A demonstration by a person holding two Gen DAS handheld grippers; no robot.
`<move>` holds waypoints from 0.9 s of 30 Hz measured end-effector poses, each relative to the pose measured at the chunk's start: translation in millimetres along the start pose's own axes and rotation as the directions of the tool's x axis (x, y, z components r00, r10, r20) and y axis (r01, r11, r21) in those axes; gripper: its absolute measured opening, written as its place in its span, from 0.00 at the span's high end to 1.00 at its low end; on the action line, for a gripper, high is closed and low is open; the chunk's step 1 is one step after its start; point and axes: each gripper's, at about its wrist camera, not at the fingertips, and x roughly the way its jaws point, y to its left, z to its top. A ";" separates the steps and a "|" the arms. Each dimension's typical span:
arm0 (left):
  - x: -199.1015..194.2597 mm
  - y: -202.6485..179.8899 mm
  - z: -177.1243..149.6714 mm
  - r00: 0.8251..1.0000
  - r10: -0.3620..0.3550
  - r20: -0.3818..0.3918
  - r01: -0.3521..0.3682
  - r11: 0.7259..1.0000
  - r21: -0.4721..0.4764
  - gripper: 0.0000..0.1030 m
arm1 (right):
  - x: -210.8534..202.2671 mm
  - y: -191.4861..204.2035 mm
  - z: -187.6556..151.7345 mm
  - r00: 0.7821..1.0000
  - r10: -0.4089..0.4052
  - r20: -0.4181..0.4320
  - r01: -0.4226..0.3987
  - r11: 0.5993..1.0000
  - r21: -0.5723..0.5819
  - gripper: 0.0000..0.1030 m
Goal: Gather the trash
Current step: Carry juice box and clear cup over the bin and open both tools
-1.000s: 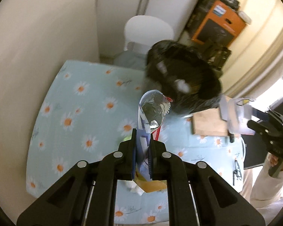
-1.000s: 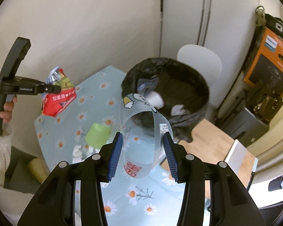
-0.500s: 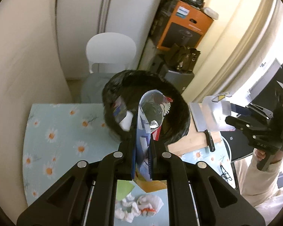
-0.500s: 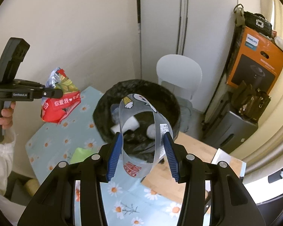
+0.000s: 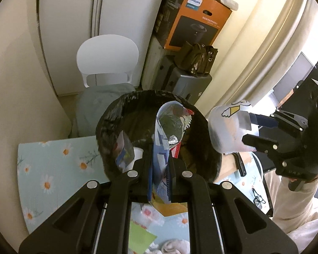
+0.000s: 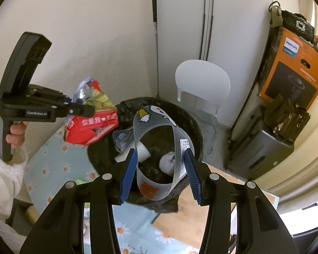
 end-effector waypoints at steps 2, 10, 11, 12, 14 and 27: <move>13.1 5.4 10.2 1.000 -0.005 -0.009 0.005 1.000 0.004 0.90 | 12.2 -3.5 5.1 1.000 0.001 -0.013 -0.001 1.000 0.003 0.57; 63.0 14.3 45.6 0.999 -0.008 -0.043 0.010 0.998 0.063 0.90 | 55.5 -16.2 16.5 0.999 0.021 -0.045 -0.021 1.000 0.007 0.57; 67.5 14.9 49.0 0.999 -0.007 -0.046 0.010 0.998 0.070 0.90 | 59.8 -15.8 17.3 0.999 0.024 -0.048 -0.024 1.000 0.008 0.56; 72.7 15.8 52.0 0.999 -0.007 -0.050 0.011 0.997 0.076 0.90 | 65.6 -16.1 18.8 0.998 0.026 -0.052 -0.026 1.000 0.008 0.55; 80.9 19.0 57.3 0.999 -0.008 -0.036 0.011 0.997 0.080 0.82 | 76.1 -16.5 19.7 0.998 0.026 -0.054 -0.026 1.000 0.003 0.45; 60.9 52.9 40.4 0.997 0.041 0.067 -0.038 0.998 -0.048 0.10 | 81.9 -9.6 0.0 0.998 -0.019 -0.052 0.018 0.999 -0.037 0.17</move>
